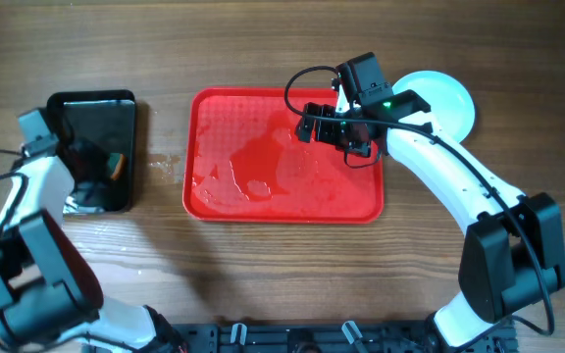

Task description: Clean dirty plates on tray and stack at the side

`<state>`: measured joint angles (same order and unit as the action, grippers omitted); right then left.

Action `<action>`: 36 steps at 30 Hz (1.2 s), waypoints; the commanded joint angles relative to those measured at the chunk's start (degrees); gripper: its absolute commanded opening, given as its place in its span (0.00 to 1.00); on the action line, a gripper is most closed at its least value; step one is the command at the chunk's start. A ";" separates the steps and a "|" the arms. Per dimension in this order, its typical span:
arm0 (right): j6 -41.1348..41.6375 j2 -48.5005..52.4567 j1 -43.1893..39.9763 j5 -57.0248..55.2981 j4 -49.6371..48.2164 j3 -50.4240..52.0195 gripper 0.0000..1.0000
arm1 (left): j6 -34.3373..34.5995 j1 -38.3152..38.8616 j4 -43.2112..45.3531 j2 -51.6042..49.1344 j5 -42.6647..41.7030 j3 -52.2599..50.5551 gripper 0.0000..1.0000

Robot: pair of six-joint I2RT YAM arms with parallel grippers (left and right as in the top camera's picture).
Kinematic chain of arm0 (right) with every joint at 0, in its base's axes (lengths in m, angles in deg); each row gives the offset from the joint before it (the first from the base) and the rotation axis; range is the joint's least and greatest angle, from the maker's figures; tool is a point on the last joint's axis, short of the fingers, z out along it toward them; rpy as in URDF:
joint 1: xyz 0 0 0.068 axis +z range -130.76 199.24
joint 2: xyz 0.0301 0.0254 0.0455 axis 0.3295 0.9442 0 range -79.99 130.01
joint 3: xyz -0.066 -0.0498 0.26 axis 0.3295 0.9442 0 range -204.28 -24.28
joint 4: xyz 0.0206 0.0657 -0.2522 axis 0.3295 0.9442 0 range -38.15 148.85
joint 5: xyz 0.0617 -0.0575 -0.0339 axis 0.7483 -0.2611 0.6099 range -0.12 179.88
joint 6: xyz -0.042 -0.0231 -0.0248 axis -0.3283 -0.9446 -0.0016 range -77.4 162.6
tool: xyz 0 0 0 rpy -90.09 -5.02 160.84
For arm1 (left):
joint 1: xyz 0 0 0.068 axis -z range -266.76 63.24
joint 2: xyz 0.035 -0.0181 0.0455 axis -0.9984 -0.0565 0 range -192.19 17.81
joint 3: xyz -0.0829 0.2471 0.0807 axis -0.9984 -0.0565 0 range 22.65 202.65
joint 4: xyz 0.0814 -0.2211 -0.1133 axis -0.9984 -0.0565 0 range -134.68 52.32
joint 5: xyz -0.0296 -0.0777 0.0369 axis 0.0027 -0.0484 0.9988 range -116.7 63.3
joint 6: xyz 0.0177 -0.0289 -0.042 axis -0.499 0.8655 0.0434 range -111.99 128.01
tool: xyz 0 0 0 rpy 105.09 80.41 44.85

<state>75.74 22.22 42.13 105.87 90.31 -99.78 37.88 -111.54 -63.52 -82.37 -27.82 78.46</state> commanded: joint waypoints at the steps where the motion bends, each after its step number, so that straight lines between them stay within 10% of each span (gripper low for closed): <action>1: -0.17 1.46 0.20 -1.20 -0.20 0.15 1.00 | 0.85 -0.11 1.33 -4.17 0.72 -1.03 0.04; 18: -0.15 1.46 0.20 -1.20 -0.24 0.15 1.00 | 0.61 -0.11 2.58 13.92 -5.86 -0.92 0.04; 20: -0.22 1.46 0.20 -0.96 0.02 0.15 1.00 | 0.63 -0.11 2.32 15.58 -8.87 -0.92 0.16; 26: -1.07 -0.92 0.17 -1.03 2.67 0.15 1.00 | 0.63 -0.11 1.81 18.58 -19.50 -0.92 1.00; 36: -3.17 -19.02 0.76 -12.33 11.65 0.15 0.99 | 0.61 -0.11 1.79 18.64 -19.41 -0.96 1.00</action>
<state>73.51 9.83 42.15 100.89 98.87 -99.68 38.78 -111.54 -61.71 -64.89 -45.70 77.46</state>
